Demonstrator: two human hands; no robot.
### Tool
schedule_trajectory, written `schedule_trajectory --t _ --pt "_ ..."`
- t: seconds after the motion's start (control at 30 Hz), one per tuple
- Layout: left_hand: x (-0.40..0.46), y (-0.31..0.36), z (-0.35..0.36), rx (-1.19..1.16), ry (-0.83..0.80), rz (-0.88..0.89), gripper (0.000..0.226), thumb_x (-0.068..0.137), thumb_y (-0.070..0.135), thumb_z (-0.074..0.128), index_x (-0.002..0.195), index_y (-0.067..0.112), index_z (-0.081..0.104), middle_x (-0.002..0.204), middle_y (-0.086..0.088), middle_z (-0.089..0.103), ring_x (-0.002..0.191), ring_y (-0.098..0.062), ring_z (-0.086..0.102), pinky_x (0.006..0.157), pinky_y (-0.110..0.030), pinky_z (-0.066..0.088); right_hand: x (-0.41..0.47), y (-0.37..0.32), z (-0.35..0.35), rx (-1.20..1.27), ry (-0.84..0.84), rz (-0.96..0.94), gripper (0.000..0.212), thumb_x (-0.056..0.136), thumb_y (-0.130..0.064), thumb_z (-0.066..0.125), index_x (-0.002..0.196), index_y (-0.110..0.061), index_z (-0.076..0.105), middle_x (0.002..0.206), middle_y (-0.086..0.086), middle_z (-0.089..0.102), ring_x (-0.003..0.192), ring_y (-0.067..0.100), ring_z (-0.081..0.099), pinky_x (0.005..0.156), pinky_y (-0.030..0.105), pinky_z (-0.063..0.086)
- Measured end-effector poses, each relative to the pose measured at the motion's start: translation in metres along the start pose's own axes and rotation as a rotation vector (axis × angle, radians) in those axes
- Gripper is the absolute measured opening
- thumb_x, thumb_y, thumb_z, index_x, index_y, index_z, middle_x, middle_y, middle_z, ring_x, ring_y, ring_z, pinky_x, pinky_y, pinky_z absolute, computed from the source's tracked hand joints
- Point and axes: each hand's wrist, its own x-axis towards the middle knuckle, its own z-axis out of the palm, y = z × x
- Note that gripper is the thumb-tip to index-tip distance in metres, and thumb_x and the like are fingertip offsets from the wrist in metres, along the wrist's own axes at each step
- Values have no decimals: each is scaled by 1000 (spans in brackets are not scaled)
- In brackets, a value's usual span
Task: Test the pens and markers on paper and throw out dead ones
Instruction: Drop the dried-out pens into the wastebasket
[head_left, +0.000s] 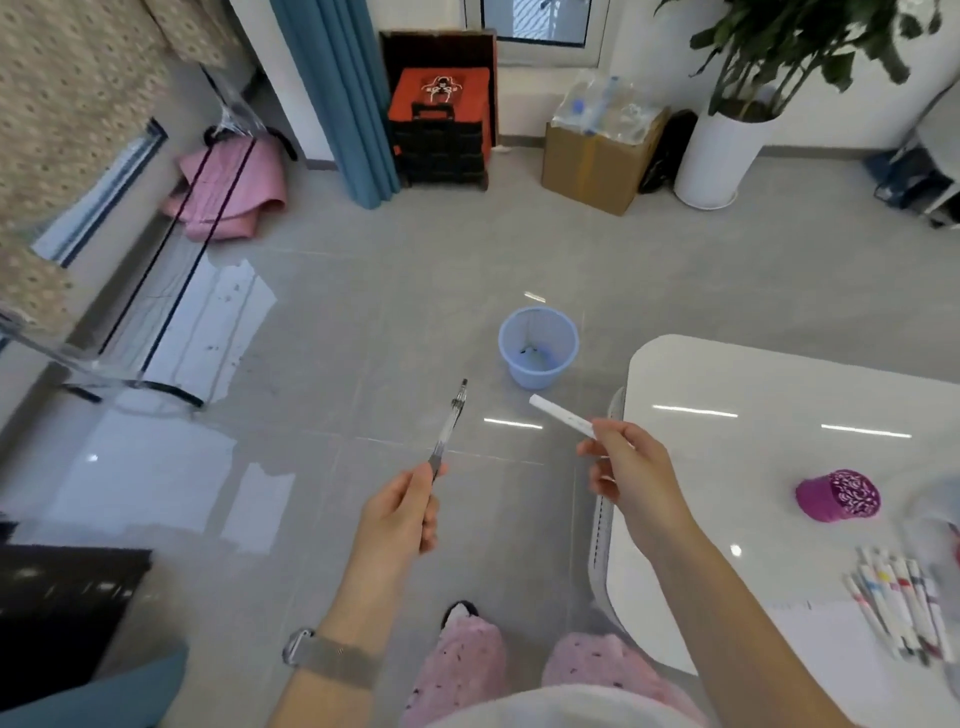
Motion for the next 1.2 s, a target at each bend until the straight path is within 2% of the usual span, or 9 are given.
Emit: schedule_trajectory --t 0.13,0.3,0.47,0.6,0.77,0.9,1.03,1.1,1.2 --pt "48 22 -22 52 -44 -31 23 99 21 44 97 15 66 55 7 44 45 -5 37 51 -22 35 11 -7 34 45 73 29 11 93 -18 58 93 -12 67 76 6 66 55 15 44 55 28 39" --pt "111 51 -11 79 -110 -69 19 98 16 44 97 12 63 61 3 48 51 -9 40 50 -22 38 52 -20 44 92 149 88 16 92 -17 57 99 -8 68 73 5 66 55 17 45 55 30 40" --pt "180 82 28 156 -188 -115 21 98 13 42 91 12 62 62 1 47 53 -11 40 51 -23 37 111 -36 49 149 186 154 19 94 -14 53 101 -4 67 69 4 67 56 18 44 55 30 39" --pt "241 110 75 170 -202 -97 20 98 12 43 91 12 62 64 1 49 50 -8 41 47 -19 37 173 -59 57 160 168 219 16 97 -16 51 102 -8 64 76 4 73 55 17 43 55 29 38" --pt "307 140 125 248 -291 -65 19 98 13 43 92 12 61 67 1 52 56 -9 44 48 -17 39 247 -98 67 -14 127 174 13 96 -16 52 95 -9 63 86 3 75 55 14 44 57 27 39" --pt "367 155 150 330 -266 -19 20 98 15 45 88 18 62 76 2 54 67 -10 48 59 -22 45 310 -114 69 -69 159 154 14 92 -16 57 89 -10 69 73 -1 71 59 17 47 62 32 42" --pt "442 152 183 447 -262 -18 24 99 17 42 84 25 60 84 6 60 81 -13 53 83 -39 48 380 -108 70 -88 150 213 17 90 -21 62 80 -9 69 61 -3 63 58 17 48 61 32 42" --pt "481 146 204 407 -251 -74 27 99 15 41 81 21 59 83 5 59 78 -13 53 75 -35 47 418 -95 69 -108 148 242 20 90 -24 61 76 -10 66 56 -5 59 55 16 48 58 30 41" --pt "540 130 229 362 -180 -129 23 98 14 42 81 14 58 73 1 55 64 -12 50 59 -24 43 479 -60 66 -81 194 287 19 95 -20 55 82 -14 67 63 -1 60 51 16 45 50 25 38"
